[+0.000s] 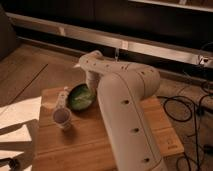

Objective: Drag the ceramic bowl in a circle

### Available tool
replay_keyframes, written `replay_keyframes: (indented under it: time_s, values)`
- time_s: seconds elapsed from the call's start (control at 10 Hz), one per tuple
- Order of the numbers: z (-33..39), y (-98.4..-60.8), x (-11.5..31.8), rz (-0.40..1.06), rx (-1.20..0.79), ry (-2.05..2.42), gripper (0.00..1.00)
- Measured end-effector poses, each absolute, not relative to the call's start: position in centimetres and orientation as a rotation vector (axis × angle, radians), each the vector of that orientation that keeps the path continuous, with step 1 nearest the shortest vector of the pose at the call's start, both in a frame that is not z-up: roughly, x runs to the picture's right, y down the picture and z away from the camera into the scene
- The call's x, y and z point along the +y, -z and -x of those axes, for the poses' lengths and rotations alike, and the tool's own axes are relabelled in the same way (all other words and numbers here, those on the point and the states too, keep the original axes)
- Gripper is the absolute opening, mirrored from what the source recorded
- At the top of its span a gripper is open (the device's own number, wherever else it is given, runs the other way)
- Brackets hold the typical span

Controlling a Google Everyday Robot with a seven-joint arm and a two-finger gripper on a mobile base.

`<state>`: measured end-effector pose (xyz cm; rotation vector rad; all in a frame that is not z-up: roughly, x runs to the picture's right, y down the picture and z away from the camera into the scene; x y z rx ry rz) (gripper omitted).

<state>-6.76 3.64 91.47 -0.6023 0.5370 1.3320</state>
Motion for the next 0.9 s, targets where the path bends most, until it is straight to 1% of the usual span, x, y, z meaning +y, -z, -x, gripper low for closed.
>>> replay_keyframes:
  time_s: [0.3, 0.4, 0.7, 0.9]
  values:
    - [7.6, -87.8, 7.5, 0.660, 0.582, -1.301, 0.00]
    - [7.1, -87.1, 8.6, 0.668, 0.606, -1.302, 0.00]
    - [3.5, -86.1, 10.5, 0.645, 0.704, -1.339, 0.00]
    - [0.2, -86.4, 10.0, 0.596, 0.770, -1.379, 0.00]
